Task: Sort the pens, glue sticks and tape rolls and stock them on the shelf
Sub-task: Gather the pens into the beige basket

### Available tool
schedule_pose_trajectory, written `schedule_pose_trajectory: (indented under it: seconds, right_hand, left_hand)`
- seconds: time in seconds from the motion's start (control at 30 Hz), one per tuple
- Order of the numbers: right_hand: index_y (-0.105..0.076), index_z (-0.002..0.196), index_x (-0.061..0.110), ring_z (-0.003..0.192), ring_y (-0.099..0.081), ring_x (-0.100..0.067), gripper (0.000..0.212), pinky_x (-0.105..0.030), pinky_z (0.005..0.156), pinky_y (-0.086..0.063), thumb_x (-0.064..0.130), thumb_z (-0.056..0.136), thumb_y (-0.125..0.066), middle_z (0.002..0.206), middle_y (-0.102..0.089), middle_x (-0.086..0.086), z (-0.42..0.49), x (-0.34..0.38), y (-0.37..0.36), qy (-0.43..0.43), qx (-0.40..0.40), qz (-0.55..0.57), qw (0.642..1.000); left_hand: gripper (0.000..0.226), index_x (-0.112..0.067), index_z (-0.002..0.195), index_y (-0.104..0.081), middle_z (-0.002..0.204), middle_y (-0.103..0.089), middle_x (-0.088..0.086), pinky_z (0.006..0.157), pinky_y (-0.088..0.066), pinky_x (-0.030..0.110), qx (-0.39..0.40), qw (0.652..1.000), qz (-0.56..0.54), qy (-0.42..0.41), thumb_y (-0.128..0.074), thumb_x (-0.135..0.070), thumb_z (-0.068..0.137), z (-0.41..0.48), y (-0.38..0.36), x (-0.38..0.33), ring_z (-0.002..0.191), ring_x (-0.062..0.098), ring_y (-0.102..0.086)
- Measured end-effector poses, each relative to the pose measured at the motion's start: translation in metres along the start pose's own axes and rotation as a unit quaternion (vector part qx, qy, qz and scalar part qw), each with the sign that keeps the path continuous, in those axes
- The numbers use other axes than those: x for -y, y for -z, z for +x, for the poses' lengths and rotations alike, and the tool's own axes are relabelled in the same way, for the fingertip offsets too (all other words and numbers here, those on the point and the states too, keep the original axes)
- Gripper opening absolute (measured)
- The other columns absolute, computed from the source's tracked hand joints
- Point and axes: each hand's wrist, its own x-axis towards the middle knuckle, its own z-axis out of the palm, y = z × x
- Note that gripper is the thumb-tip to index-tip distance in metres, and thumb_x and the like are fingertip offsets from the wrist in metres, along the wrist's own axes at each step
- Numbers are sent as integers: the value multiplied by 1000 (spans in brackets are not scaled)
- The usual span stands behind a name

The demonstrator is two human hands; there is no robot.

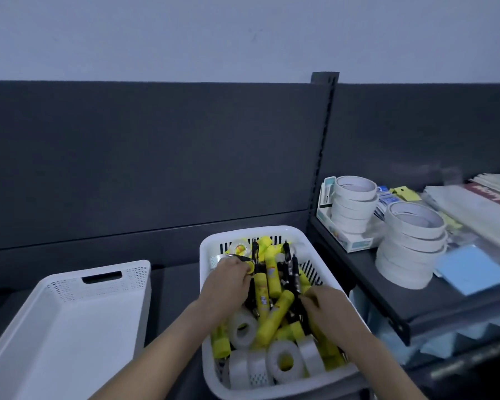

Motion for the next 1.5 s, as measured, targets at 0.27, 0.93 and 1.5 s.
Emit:
schedule_pose_trajectory:
  seconds: [0.27, 0.93, 1.5]
  right_hand:
    - [-55, 91, 14, 94, -56, -23, 14, -26, 68, -36, 24, 95, -44, 91, -59, -4, 50, 10, 5, -31, 59, 42, 997]
    - [-59, 102, 6, 68, -60, -19, 25, -28, 62, -46, 0, 78, -61, 81, -64, -10, 77, 8, 10, -26, 107, 309, 945]
    - [-46, 72, 13, 54, -53, -12, 16, -26, 56, -40, 11, 85, -54, 69, -62, -9, 59, 9, 36, -56, -42, 308, 949]
  left_hand:
    - [41, -6, 116, -53, 124, -49, 11, 93, -38, 35, 53, 993, 102, 33, -39, -39, 96, 55, -9, 3, 118, 27, -41]
    - [34, -14, 111, -48, 107, -53, 4, 91, -36, 36, 169, 981, -79, 52, -60, -34, 87, 73, -6, 5, 107, 24, -51]
    - [33, -11, 105, -58, 107, -60, 7, 89, -40, 38, 201, 977, -59, 23, -61, -38, 86, 78, -16, -13, 106, 26, -56]
